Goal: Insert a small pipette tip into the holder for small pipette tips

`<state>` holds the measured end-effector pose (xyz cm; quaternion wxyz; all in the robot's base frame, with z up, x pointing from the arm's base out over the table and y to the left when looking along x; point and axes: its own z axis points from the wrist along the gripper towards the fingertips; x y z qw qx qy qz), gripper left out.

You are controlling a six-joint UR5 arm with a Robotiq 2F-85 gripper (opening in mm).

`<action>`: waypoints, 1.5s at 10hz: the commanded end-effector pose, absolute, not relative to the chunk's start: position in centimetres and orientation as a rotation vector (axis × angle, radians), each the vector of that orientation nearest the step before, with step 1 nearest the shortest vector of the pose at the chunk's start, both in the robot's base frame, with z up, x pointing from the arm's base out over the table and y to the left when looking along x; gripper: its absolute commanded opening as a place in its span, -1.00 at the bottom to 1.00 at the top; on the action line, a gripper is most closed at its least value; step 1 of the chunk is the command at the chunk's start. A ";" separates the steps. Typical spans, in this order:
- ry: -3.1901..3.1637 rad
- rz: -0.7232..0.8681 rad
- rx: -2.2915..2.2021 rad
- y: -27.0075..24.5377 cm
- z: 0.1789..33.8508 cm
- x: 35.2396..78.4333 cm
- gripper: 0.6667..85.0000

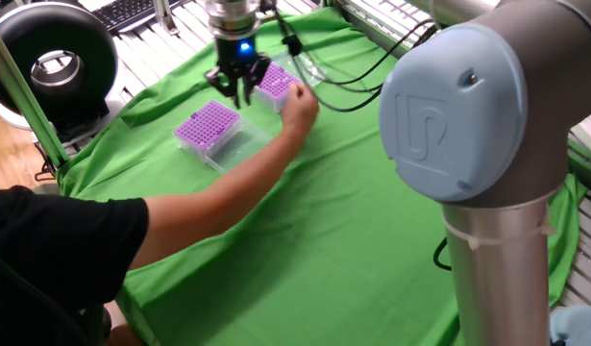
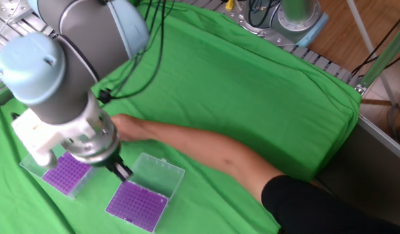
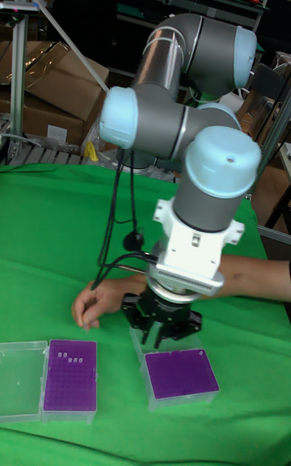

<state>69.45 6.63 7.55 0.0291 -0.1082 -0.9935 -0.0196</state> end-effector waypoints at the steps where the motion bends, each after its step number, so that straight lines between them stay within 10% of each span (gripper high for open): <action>1: -3.024 -0.132 -0.571 11.2 8.0 70.1 -0.42; 15: -3.039 -0.064 -0.787 15.9 5.4 69.5 -0.50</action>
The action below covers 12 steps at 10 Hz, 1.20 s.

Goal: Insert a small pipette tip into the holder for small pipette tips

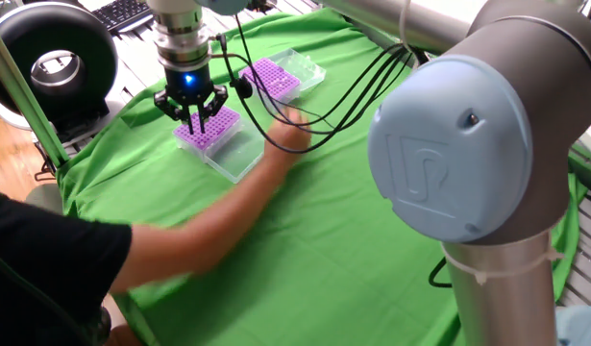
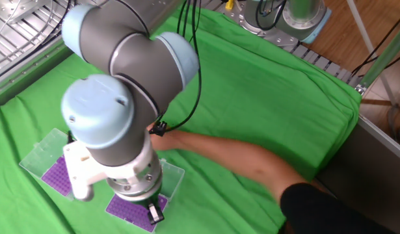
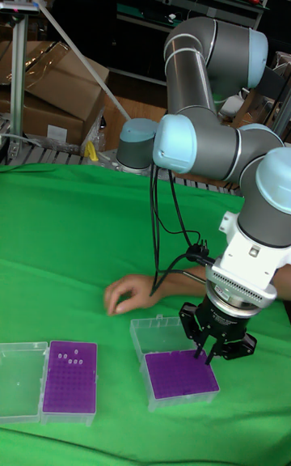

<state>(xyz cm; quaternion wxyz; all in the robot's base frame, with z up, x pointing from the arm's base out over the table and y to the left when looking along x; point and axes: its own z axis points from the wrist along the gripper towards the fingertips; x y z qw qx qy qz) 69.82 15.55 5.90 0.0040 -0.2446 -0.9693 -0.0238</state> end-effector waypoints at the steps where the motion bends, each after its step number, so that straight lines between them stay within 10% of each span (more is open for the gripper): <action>1: -3.037 -0.058 -0.787 15.9 5.2 69.2 -0.54; 12: -3.050 -0.060 -0.755 15.8 4.7 68.6 -0.57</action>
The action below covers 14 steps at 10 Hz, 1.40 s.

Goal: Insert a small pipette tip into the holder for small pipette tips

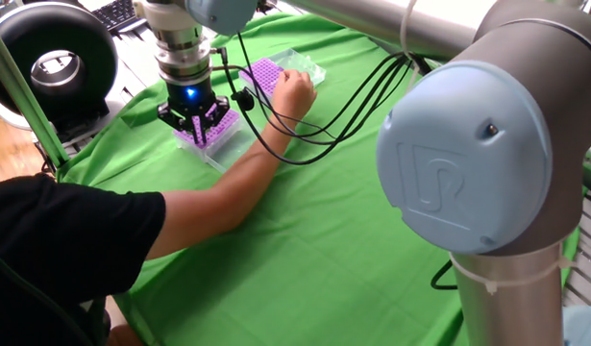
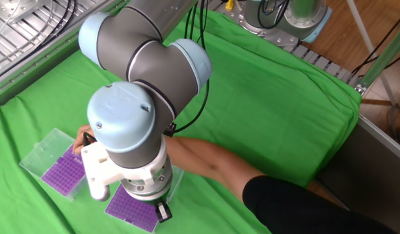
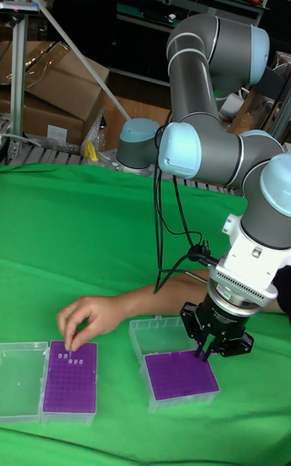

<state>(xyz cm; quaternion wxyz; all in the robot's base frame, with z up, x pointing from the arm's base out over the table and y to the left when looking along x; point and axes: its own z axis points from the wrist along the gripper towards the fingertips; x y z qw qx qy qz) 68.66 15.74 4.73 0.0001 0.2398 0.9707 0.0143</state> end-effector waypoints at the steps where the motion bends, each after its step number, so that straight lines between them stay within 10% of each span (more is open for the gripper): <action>1: 3.045 0.061 0.754 15.8 4.6 68.6 -0.58; 14: 3.057 0.039 0.812 15.5 4.9 68.3 -0.98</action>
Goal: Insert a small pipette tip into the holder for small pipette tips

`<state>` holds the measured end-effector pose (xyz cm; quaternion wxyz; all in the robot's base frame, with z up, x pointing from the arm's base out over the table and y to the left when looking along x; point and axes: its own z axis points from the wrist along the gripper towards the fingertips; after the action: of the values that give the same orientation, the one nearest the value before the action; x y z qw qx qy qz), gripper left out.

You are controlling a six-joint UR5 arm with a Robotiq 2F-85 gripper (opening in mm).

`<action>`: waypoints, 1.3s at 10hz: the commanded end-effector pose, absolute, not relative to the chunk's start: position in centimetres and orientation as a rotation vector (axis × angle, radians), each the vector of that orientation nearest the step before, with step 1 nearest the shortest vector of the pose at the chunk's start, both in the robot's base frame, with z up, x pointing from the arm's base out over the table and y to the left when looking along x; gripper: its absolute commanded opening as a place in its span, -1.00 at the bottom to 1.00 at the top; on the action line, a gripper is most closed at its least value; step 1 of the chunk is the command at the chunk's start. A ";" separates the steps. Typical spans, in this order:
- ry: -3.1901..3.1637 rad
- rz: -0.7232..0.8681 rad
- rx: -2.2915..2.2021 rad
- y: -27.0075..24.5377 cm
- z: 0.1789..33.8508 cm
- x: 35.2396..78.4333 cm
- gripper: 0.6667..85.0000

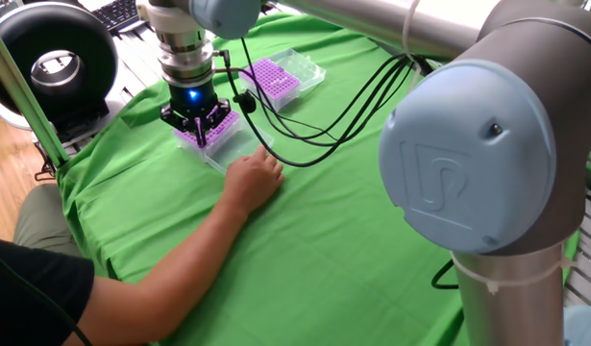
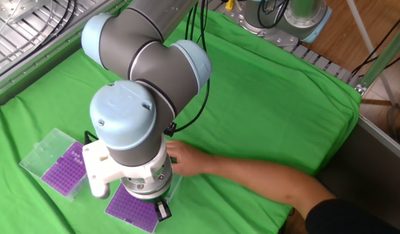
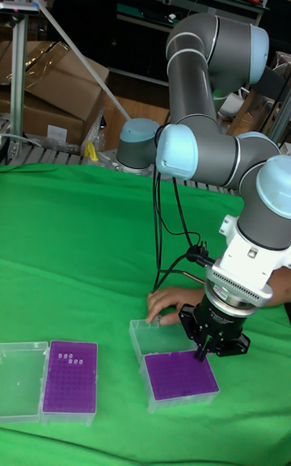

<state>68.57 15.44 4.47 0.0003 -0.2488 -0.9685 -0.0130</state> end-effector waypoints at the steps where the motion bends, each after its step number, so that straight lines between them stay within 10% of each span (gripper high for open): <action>1: -3.010 -0.036 -0.802 15.5 5.0 68.3 -0.99; 13: -3.011 -0.011 -0.797 15.0 7.1 69.8 -0.99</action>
<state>69.24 14.86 6.85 0.0207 -0.2546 -0.9668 0.0021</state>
